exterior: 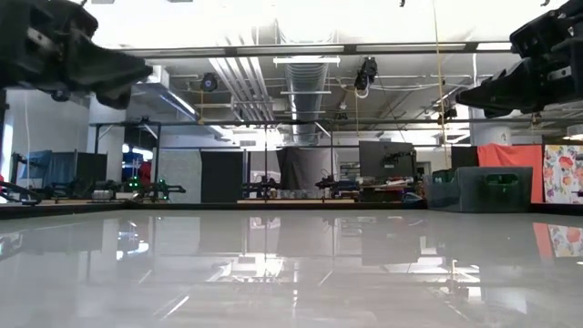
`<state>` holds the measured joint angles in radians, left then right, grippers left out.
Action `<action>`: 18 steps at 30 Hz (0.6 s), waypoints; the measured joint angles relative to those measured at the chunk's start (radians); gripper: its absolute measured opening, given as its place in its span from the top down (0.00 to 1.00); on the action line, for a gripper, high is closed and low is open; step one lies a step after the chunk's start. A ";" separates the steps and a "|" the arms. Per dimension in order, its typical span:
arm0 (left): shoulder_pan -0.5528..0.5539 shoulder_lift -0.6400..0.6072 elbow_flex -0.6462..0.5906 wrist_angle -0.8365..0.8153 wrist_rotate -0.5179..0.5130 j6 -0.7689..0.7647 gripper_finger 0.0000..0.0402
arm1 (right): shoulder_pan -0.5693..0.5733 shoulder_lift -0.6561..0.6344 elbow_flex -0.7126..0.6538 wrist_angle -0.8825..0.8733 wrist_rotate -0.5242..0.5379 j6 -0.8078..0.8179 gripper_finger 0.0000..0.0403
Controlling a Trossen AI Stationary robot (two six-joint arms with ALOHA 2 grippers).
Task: Sort spices by type
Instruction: Return to Home Position
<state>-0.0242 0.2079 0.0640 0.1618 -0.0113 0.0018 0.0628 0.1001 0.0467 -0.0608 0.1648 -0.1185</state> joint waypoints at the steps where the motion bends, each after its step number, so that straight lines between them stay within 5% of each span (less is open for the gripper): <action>1: 0.000 -0.026 0.008 -0.046 0.003 0.008 0.81 | 0.000 0.000 0.000 0.000 0.000 0.014 0.90; 8: 0.000 -0.209 -0.053 -0.129 0.003 0.050 0.81 | 0.000 0.007 0.000 0.000 0.001 0.101 0.87; 18: -0.001 -0.162 -0.051 -0.148 -0.006 0.042 0.81 | 0.000 0.007 -0.001 0.000 -0.005 0.109 0.85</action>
<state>-0.0254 0.0461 0.0128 0.0140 -0.0174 0.0437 0.0628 0.1074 0.0460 -0.0612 0.1596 -0.0097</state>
